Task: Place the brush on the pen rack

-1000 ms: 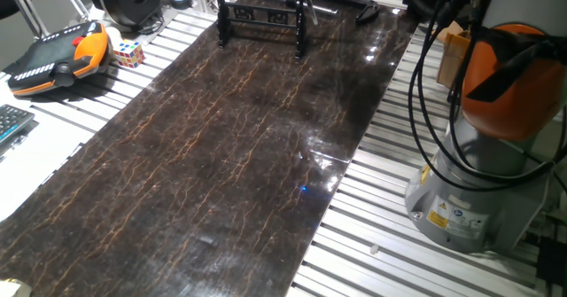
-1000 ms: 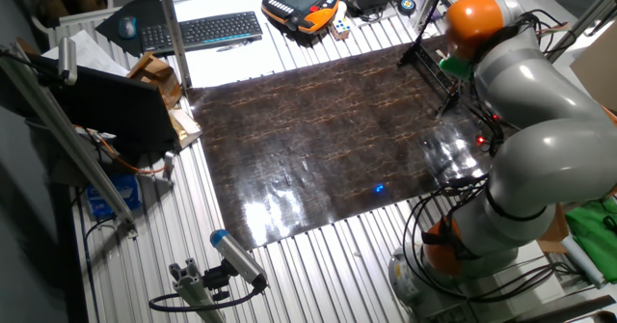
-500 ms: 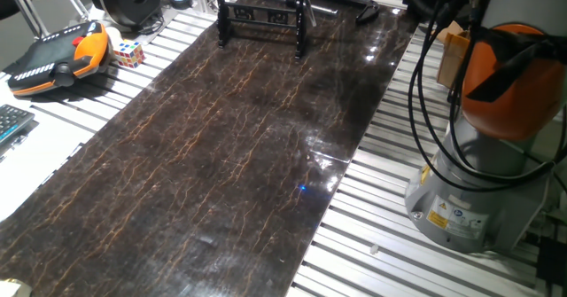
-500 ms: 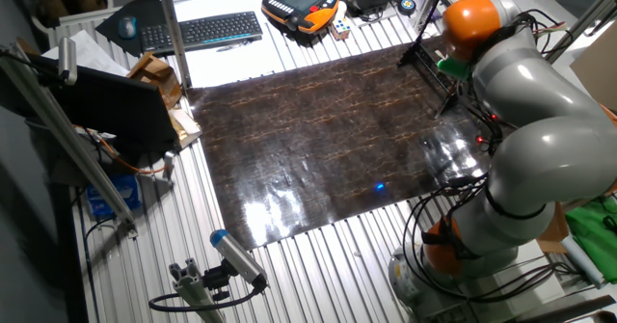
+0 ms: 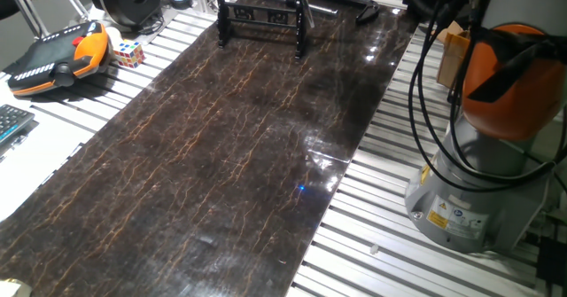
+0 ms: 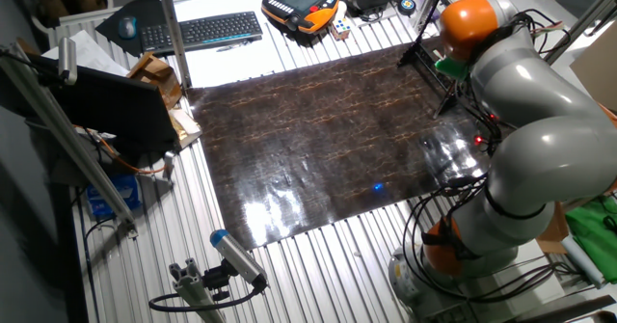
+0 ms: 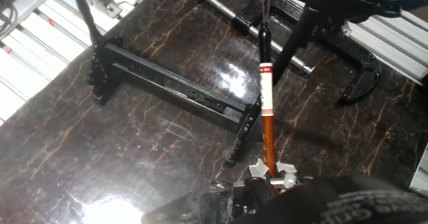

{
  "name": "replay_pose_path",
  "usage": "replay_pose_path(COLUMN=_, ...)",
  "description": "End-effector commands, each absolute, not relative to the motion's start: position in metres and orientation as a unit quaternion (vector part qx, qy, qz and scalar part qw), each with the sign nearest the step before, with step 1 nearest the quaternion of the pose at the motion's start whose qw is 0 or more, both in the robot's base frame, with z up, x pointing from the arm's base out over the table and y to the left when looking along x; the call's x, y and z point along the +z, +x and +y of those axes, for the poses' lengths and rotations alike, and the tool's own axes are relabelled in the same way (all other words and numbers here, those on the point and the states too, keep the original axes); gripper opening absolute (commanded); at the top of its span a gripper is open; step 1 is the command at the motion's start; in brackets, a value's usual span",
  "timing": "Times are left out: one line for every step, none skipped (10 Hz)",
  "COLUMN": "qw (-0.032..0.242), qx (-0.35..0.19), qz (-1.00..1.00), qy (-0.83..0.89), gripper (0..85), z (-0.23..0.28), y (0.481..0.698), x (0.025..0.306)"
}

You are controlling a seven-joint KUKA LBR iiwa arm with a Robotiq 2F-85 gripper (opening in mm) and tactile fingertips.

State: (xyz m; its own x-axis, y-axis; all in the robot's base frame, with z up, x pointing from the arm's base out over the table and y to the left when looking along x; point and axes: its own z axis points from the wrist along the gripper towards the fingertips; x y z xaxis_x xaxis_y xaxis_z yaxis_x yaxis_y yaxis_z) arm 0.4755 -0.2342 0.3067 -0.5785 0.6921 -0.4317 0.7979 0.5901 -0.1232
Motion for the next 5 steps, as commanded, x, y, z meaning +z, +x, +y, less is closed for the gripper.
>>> replay_pose_path(qw=0.172, qx=-0.154, qz=0.875, qy=0.426, gripper=1.0, z=-0.2344, y=0.4755, x=0.3065)
replay_pose_path(qw=0.171, qx=-0.153, qz=0.875, qy=0.426, gripper=1.0, z=-0.2345, y=0.4759, x=0.3063)
replay_pose_path(qw=0.171, qx=-0.153, qz=0.876, qy=0.425, gripper=1.0, z=-0.2347, y=0.4761, x=0.3061)
replay_pose_path(qw=0.170, qx=-0.152, qz=0.876, qy=0.424, gripper=1.0, z=-0.2353, y=0.4765, x=0.3061)
replay_pose_path(qw=0.170, qx=-0.152, qz=0.877, qy=0.423, gripper=1.0, z=-0.2359, y=0.4776, x=0.3060)
